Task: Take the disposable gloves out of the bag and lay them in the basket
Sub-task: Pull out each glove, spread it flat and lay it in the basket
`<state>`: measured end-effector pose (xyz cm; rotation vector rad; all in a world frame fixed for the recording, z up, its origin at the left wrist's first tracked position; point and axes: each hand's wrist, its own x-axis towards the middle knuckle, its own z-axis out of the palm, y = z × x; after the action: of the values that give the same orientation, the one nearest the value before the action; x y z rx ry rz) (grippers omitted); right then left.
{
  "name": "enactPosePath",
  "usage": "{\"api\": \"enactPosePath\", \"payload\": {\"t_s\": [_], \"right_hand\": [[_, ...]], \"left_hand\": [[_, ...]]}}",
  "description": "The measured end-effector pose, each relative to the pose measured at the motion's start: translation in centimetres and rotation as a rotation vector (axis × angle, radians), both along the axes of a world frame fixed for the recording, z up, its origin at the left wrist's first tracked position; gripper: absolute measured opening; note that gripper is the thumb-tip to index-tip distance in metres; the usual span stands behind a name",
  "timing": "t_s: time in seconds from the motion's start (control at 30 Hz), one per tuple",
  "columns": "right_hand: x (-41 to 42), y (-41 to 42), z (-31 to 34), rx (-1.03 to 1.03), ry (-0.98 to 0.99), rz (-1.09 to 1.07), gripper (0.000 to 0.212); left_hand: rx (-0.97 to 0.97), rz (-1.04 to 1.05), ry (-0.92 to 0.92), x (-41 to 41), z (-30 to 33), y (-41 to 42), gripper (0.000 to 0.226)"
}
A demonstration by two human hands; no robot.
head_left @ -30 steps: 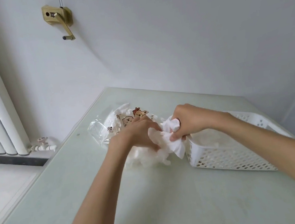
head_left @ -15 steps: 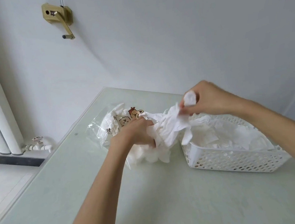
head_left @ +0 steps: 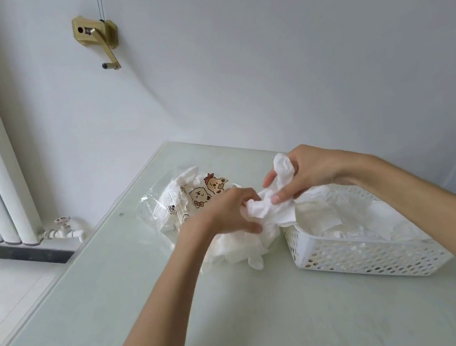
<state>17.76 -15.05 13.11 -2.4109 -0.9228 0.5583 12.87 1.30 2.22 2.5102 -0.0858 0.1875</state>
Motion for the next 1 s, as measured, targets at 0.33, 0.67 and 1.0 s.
{"api": "enactPosePath", "payload": {"t_s": [0.33, 0.67, 1.0], "right_hand": [[1.8, -3.7, 2.2, 0.205, -0.335, -0.107, 0.008], [2.4, -6.0, 0.8, 0.745, -0.079, -0.292, 0.012], [3.4, -6.5, 0.0, 0.956, 0.183, -0.326, 0.009]], "left_hand": [[0.096, 0.066, 0.040, 0.1, -0.2, 0.6, 0.034], [0.116, 0.099, 0.056, -0.3, 0.4, 0.0, 0.028], [-0.105, 0.014, -0.074, -1.3, 3.1, 1.8, 0.015]]}}
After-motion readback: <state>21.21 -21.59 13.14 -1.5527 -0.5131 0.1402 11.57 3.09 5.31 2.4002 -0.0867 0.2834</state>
